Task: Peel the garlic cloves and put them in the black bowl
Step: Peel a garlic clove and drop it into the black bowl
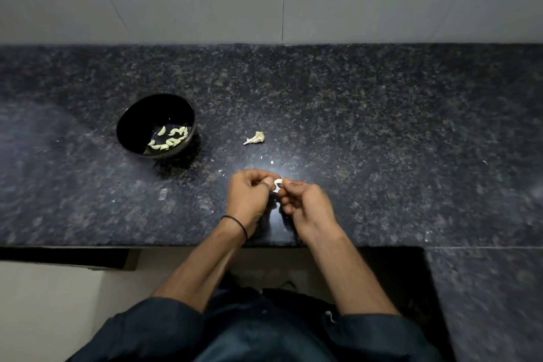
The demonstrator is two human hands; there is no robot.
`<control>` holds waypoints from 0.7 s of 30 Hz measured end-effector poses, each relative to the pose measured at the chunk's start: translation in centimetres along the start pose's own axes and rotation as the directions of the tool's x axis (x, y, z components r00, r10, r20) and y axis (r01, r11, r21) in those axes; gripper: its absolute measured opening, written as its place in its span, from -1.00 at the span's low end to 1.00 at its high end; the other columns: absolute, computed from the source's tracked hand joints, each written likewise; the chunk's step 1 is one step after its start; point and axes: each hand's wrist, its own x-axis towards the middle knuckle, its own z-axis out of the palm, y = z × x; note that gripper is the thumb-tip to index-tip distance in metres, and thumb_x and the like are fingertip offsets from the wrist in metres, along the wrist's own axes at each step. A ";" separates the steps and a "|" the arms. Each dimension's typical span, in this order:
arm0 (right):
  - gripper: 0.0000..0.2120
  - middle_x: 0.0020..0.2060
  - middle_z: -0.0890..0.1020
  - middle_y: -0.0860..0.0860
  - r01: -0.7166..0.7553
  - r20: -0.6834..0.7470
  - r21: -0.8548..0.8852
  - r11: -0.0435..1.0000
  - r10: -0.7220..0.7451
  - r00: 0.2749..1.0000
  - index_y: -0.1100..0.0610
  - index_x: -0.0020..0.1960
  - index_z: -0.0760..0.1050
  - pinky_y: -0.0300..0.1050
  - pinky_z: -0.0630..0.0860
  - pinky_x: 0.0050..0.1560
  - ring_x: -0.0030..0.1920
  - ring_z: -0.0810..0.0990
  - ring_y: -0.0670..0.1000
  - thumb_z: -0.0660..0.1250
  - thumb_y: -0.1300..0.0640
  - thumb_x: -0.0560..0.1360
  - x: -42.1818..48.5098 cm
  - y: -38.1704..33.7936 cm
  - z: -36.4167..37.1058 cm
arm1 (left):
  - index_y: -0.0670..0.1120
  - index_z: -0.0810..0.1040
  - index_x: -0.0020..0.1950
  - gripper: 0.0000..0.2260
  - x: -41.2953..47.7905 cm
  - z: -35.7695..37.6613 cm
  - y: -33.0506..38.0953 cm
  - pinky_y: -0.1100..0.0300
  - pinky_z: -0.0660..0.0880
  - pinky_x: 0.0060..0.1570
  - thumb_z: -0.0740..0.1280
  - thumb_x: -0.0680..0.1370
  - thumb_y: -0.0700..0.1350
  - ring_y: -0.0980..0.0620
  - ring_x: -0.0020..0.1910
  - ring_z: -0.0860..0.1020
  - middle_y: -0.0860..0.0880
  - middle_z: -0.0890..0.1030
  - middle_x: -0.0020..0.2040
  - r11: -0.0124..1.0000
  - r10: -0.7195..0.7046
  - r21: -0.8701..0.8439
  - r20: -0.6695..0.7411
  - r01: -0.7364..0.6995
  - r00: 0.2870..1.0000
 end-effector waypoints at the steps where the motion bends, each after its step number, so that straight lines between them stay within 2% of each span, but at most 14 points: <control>1: -0.87 -0.43 0.57 0.06 0.027 -0.020 -0.044 0.999 -0.028 0.999 0.24 -0.17 0.57 -0.29 0.29 -0.56 -0.50 0.39 -0.08 0.34 0.31 0.55 0.0 0.1 0.1 | -0.14 0.67 -0.17 -0.79 0.1 -0.2 -0.2 0.17 0.54 -0.25 0.31 0.56 -0.35 0.02 -0.33 0.59 -0.13 0.66 -0.28 0.999 0.024 0.033 -0.008 -0.024 1.000; 2: -0.85 -0.43 0.58 0.07 0.084 -0.046 -0.134 0.987 -0.091 0.995 0.21 -0.21 0.57 -0.25 0.31 -0.54 -0.50 0.40 -0.07 0.36 0.29 0.54 0.1 0.3 0.2 | -0.13 0.68 -0.17 -0.80 0.2 -0.4 -0.5 0.16 0.52 -0.21 0.32 0.54 -0.34 0.02 -0.30 0.58 -0.09 0.66 -0.27 0.981 0.113 0.162 -0.023 -0.108 0.993; 3: -0.83 -0.42 0.60 0.06 0.162 -0.074 -0.264 0.951 -0.188 0.979 0.16 -0.25 0.57 -0.19 0.36 -0.50 -0.49 0.45 -0.04 0.38 0.25 0.52 0.0 0.4 0.4 | -0.12 0.68 -0.15 -0.82 0.3 -0.6 -0.7 0.16 0.48 -0.18 0.34 0.52 -0.34 0.02 -0.25 0.57 -0.05 0.65 -0.24 0.904 0.251 0.361 -0.010 -0.230 0.968; 5: -0.80 -0.40 0.65 -0.02 0.286 -0.108 -0.526 0.801 -0.396 0.912 0.11 -0.31 0.57 -0.09 0.51 -0.29 -0.37 0.59 0.01 0.41 0.15 0.48 -0.1 0.6 1.0 | -0.12 0.66 -0.10 -0.83 0.4 -1.0 -0.9 0.17 0.36 -0.18 0.39 0.44 -0.37 -0.06 -0.17 0.51 -0.07 0.55 -0.16 0.600 0.498 0.669 0.116 -0.438 0.860; 6: -0.80 -0.38 0.66 -0.04 0.311 -0.128 -0.587 0.747 -0.465 0.876 0.09 -0.31 0.57 -0.05 0.54 -0.17 -0.28 0.63 0.03 0.41 0.10 0.48 0.0 0.6 1.3 | -0.13 0.63 -0.09 -0.80 0.7 -1.2 -1.1 0.17 0.32 -0.19 0.42 0.39 -0.39 -0.10 -0.15 0.48 -0.09 0.50 -0.15 0.496 0.545 0.721 0.176 -0.485 0.820; 7: -0.79 -0.36 0.66 -0.06 0.316 -0.158 -0.603 0.733 -0.498 0.853 0.08 -0.30 0.57 -0.02 0.55 -0.09 -0.23 0.65 0.04 0.41 0.07 0.49 0.1 0.4 1.4 | -0.14 0.62 -0.08 -0.77 1.0 -1.6 -1.2 0.18 0.32 -0.19 0.44 0.36 -0.40 -0.11 -0.15 0.46 -0.10 0.47 -0.14 0.450 0.564 0.736 0.204 -0.505 0.800; 8: -0.79 -0.37 0.65 -0.07 0.317 -0.190 -0.585 0.746 -0.507 0.841 0.06 -0.30 0.57 0.03 0.54 -0.03 -0.21 0.65 0.05 0.40 0.03 0.49 0.2 0.0 1.4 | -0.15 0.61 -0.07 -0.77 1.3 -2.1 -1.2 0.20 0.34 -0.18 0.45 0.36 -0.40 -0.09 -0.15 0.45 -0.11 0.47 -0.14 0.456 0.563 0.735 0.198 -0.501 0.803; 9: -0.79 -0.39 0.64 -0.07 0.321 -0.214 -0.530 0.785 -0.490 0.845 0.03 -0.30 0.58 0.10 0.54 -0.01 -0.22 0.66 0.07 0.39 0.00 0.48 0.4 -0.4 1.4 | -0.16 0.62 -0.06 -0.80 1.5 -2.7 -0.9 0.25 0.39 -0.19 0.44 0.40 -0.41 -0.02 -0.19 0.44 -0.11 0.47 -0.14 0.505 0.552 0.713 0.167 -0.487 0.817; 11: -0.82 -0.43 0.61 -0.06 0.318 -0.233 -0.414 0.853 -0.437 0.869 -0.06 -0.34 0.60 0.20 0.56 -0.08 -0.26 0.63 0.11 0.37 -0.02 0.43 0.8 -1.2 1.0 | -0.21 0.65 -0.07 -0.86 2.1 -3.6 -0.7 0.46 0.43 -0.20 0.35 0.51 -0.41 0.19 -0.28 0.40 -0.13 0.50 -0.15 0.608 0.539 0.632 0.114 -0.479 0.835; 12: -0.81 -0.44 0.60 -0.04 0.317 -0.227 -0.400 0.860 -0.427 0.875 -0.08 -0.36 0.60 0.18 0.53 -0.16 -0.30 0.60 0.10 0.37 0.00 0.43 1.1 -1.3 0.9 | -0.23 0.65 -0.06 -0.85 2.2 -3.9 -0.7 0.53 0.41 -0.19 0.32 0.54 -0.40 0.24 -0.29 0.42 -0.15 0.53 -0.15 0.644 0.538 0.593 0.098 -0.484 0.837; 14: -0.80 -0.42 0.63 0.00 0.301 -0.201 -0.414 0.859 -0.409 0.890 -0.03 -0.35 0.61 0.09 0.45 -0.23 -0.35 0.54 0.06 0.37 0.02 0.45 1.3 -1.0 1.0 | -0.19 0.66 0.02 -0.83 2.5 -3.7 -1.0 0.44 0.48 -0.15 0.30 0.56 -0.35 0.12 -0.25 0.56 -0.15 0.60 -0.12 0.678 0.532 0.543 0.102 -0.495 0.841; 17: -0.83 -0.37 0.68 -0.01 0.295 -0.144 -0.499 0.815 -0.414 0.899 -0.04 -0.24 0.63 0.18 0.56 -0.12 -0.33 0.59 0.05 0.36 -0.09 0.44 1.6 0.0 1.6 | -0.16 0.64 0.12 -0.81 2.6 -2.7 -1.2 0.24 0.57 -0.14 0.27 0.60 -0.31 -0.01 -0.20 0.64 -0.11 0.66 -0.19 0.770 0.463 0.438 0.119 -0.465 0.879; 19: -0.80 -0.36 0.69 -0.07 0.311 -0.123 -0.572 0.759 -0.455 0.882 -0.04 -0.22 0.62 0.19 0.61 -0.02 -0.28 0.65 0.02 0.34 -0.10 0.50 1.5 0.2 1.9 | -0.16 0.62 0.17 -0.78 2.8 -2.3 -1.1 0.08 0.56 -0.06 0.26 0.60 -0.29 -0.04 -0.16 0.66 -0.07 0.69 -0.21 0.747 0.485 0.444 0.143 -0.494 0.863; 21: -0.74 -0.36 0.68 -0.10 0.322 -0.129 -0.625 0.711 -0.500 0.856 0.01 -0.25 0.60 0.13 0.61 -0.03 -0.27 0.66 -0.01 0.32 -0.06 0.57 1.6 0.2 1.9 | -0.14 0.60 0.24 -0.71 3.0 -2.2 -1.1 0.08 0.55 0.06 0.27 0.56 -0.32 -0.03 -0.06 0.67 -0.03 0.71 -0.11 0.708 0.505 0.475 0.176 -0.522 0.845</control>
